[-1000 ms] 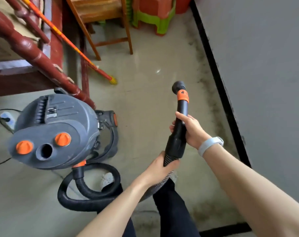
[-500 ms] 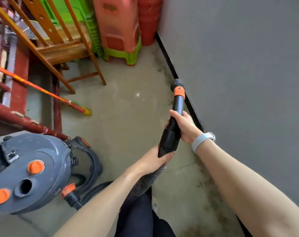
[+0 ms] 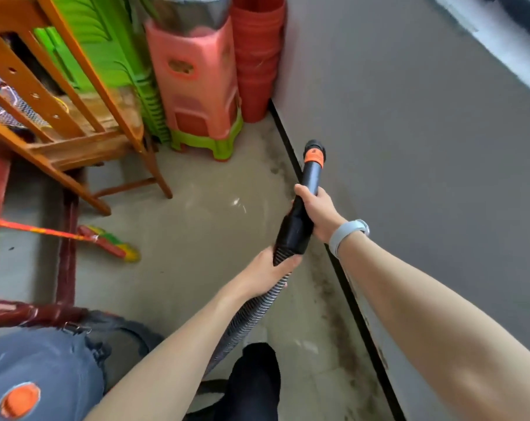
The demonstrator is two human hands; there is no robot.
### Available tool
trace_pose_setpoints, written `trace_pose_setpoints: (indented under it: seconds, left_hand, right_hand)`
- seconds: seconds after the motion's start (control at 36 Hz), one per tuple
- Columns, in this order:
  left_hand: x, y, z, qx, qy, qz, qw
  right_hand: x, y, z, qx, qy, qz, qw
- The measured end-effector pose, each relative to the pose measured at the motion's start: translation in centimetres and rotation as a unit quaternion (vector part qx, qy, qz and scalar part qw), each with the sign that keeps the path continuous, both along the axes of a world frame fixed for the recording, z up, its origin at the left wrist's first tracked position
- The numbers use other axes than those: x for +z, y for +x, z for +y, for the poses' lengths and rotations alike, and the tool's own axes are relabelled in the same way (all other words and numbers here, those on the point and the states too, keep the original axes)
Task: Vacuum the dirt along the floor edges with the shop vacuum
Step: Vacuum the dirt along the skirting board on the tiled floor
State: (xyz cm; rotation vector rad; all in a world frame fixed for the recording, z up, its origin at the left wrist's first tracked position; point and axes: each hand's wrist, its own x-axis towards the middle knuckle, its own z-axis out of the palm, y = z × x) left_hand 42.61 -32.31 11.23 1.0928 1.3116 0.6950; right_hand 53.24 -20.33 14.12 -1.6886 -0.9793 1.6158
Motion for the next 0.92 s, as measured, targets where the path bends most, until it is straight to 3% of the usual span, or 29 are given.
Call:
trace_pose_setpoints:
  seconds: [0.56, 0.92]
  left_hand:
    - [3.2, -9.4, 30.0, 0.092, 0.053, 0.064, 0.992]
    - [0.7, -14.7, 47.0, 0.078, 0.034, 0.17, 0.982]
  right_hand:
    - [3.5, -11.1, 31.3, 0.082, 0.044, 0.067, 0.993]
    - [-0.4, -15.8, 48.1, 0.078, 0.022, 0.097, 0.992]
